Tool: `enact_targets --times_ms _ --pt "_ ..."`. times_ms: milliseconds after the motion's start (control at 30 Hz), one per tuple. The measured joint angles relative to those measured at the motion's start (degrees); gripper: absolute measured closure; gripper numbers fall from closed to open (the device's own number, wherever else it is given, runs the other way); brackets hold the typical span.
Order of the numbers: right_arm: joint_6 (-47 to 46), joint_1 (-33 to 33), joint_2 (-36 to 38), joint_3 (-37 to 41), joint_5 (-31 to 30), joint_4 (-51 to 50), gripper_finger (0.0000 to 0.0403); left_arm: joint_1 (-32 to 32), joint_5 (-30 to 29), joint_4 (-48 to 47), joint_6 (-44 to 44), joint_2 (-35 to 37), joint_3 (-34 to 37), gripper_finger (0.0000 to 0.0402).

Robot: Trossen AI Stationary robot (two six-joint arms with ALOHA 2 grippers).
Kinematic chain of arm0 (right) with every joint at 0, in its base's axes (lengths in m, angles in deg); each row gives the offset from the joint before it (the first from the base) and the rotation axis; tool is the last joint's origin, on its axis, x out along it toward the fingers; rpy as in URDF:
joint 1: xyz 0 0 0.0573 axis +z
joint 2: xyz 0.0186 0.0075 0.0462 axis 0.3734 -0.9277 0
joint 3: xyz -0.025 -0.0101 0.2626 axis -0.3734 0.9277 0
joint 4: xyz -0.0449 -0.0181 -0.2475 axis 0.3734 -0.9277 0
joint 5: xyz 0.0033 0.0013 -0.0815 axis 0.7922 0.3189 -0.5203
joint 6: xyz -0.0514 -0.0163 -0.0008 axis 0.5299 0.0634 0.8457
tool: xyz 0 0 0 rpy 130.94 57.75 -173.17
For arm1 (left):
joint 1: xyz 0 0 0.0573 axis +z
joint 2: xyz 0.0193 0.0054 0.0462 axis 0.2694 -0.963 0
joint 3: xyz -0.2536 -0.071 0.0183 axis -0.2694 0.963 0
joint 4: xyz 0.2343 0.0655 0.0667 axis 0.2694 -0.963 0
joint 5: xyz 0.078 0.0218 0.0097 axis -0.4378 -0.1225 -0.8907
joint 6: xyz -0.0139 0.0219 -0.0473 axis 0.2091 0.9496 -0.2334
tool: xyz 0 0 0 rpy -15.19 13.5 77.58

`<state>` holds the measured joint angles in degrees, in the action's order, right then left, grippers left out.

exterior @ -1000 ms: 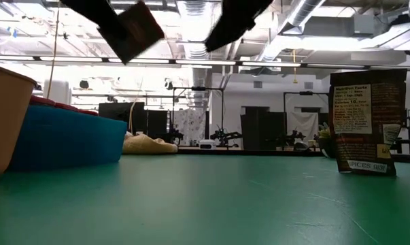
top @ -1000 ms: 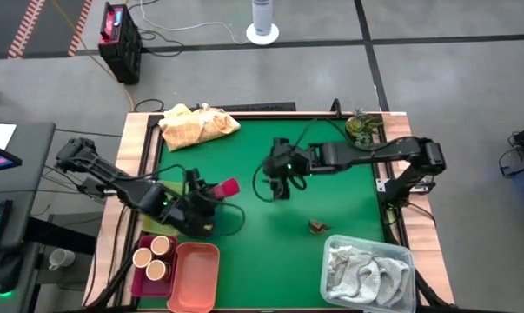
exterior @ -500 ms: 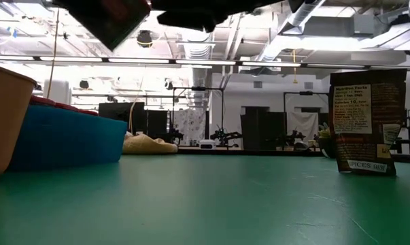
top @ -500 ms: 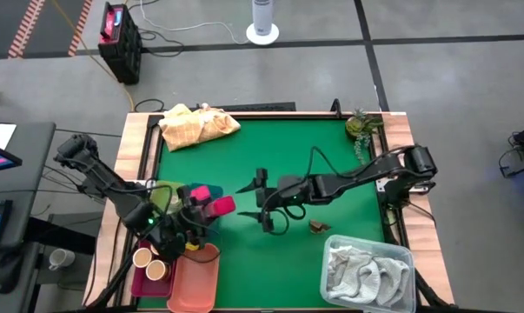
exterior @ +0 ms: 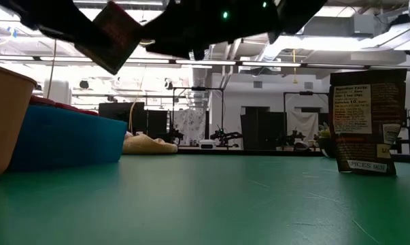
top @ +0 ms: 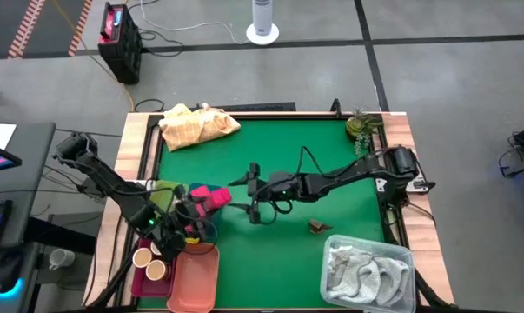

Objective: Sort spices by type
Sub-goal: Put the red seasoning can into the blue bin

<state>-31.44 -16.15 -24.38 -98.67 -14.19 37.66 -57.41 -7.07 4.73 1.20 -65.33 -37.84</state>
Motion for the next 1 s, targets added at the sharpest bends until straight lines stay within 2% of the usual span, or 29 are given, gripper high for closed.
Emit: enact_targets --times_ms 267,533,900,1000 --pt "-6.2 -2.6 -2.4 0.0 0.0 1.5 0.0085 0.0 -2.2 -1.1 -10.0 -0.8 1.2 0.0218" --pt "-6.5 -2.0 -3.3 -0.3 0.0 -0.7 0.0085 0.3 -3.0 -2.4 -17.0 -5.7 1.3 0.0218" --pt "-6.3 -2.1 -3.4 -0.3 0.2 -1.1 0.0085 0.2 -2.7 -2.1 -17.5 -8.6 1.3 0.0217" --pt "-3.9 -2.2 -3.4 -0.3 3.4 -1.3 0.0088 0.2 -2.7 -2.2 -17.5 -8.6 1.2 0.0217"
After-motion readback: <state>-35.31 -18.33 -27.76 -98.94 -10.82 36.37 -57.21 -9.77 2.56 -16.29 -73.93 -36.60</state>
